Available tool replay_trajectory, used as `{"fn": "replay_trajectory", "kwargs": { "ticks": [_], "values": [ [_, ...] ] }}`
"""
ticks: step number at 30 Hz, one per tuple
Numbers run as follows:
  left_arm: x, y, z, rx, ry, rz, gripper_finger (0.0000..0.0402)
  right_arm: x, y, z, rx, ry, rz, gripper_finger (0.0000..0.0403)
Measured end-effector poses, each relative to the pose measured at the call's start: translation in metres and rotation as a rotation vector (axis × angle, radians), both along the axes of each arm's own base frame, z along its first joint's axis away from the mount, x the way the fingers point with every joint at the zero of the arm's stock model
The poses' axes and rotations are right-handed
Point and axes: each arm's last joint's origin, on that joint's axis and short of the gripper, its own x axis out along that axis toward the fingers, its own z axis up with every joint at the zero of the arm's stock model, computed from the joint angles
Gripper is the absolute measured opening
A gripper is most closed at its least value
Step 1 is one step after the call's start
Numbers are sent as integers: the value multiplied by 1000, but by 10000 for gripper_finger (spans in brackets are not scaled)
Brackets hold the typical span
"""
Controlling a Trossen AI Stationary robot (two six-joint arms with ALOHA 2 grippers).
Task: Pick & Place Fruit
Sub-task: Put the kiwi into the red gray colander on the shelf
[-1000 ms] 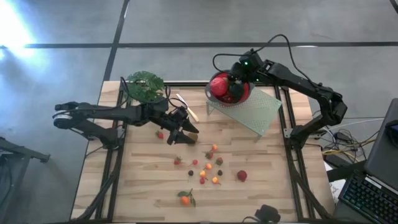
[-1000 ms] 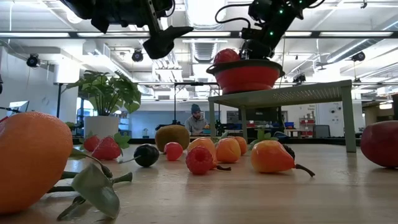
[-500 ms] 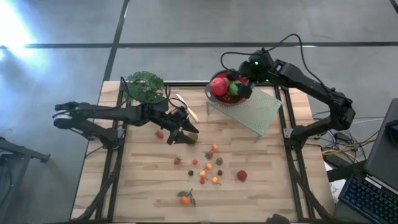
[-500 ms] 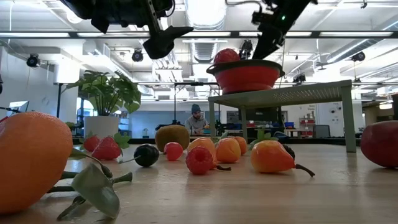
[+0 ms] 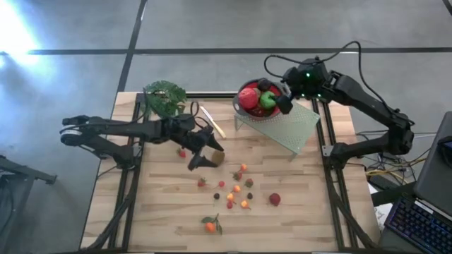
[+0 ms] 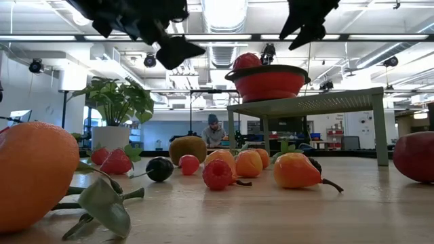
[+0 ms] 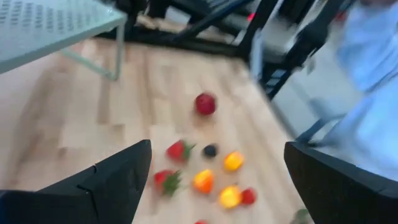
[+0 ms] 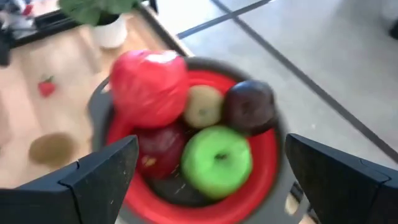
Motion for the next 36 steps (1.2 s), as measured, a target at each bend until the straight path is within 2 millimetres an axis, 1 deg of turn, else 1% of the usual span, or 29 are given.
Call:
{"fn": "replay_trajectory", "kwargs": {
  "ticks": [3,9,12,16,18,21,24,28,33,36],
  "values": [
    [-1,-3,-5,101,31,32,371,-2,13,-1,-5,41,56,400],
    [-3,-12,-12,203,118,161,371,-1,41,-5,-27,44,162,400],
    [-5,-21,-16,264,162,208,371,-4,54,-7,-62,75,155,400],
    [-8,-39,-20,364,200,277,371,-10,69,-11,-119,114,147,400],
    [-9,-47,-20,425,202,332,371,-13,74,-14,-151,131,131,400],
    [-10,-54,-22,481,208,399,371,-16,76,-19,-158,138,79,400],
    [-9,-56,-25,450,221,489,371,-16,76,-21,-116,114,23,400],
    [-2,-55,-38,367,264,623,371,-17,77,-24,-81,112,-6,400],
    [10,-55,-65,266,329,783,371,-19,77,-23,-88,109,-3,400],
    [18,-56,-81,172,369,860,371,-19,77,-22,-95,112,4,400]
  ]
}}
